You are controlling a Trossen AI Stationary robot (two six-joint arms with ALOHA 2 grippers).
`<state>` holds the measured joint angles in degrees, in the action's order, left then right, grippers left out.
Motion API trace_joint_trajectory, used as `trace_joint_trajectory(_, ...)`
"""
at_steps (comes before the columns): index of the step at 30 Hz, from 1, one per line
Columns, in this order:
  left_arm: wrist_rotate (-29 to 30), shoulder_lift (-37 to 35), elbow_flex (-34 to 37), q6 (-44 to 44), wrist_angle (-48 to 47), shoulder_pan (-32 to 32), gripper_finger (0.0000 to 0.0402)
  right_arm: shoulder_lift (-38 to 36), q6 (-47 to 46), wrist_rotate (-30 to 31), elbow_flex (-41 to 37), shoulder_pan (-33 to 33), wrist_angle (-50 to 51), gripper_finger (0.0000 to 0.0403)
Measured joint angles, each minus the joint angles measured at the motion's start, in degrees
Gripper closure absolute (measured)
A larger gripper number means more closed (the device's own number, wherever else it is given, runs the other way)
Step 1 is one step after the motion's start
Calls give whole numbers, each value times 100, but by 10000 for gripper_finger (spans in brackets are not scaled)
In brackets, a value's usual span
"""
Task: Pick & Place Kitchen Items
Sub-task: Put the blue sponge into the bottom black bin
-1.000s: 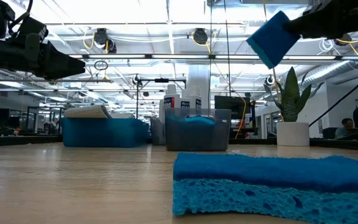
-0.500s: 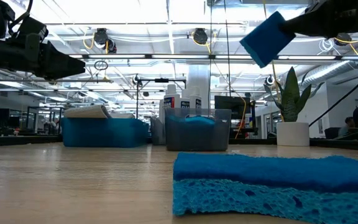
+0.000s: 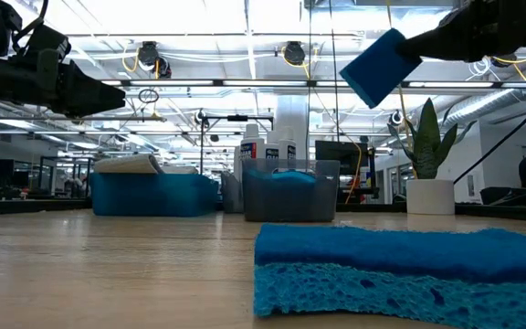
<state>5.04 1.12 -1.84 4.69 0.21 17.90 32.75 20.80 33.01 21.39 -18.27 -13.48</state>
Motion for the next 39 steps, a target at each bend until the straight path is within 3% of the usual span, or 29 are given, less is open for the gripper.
trace_joint_trajectory(16, 2, -1, -1, -1, 0, 1, 119, 841, 29, -22, 4, 20, -728, 403)
trace_joint_trajectory(39, 2, 0, 0, -1, 0, -1, 119, 943, 0, -7, 4, 145, -817, 403)
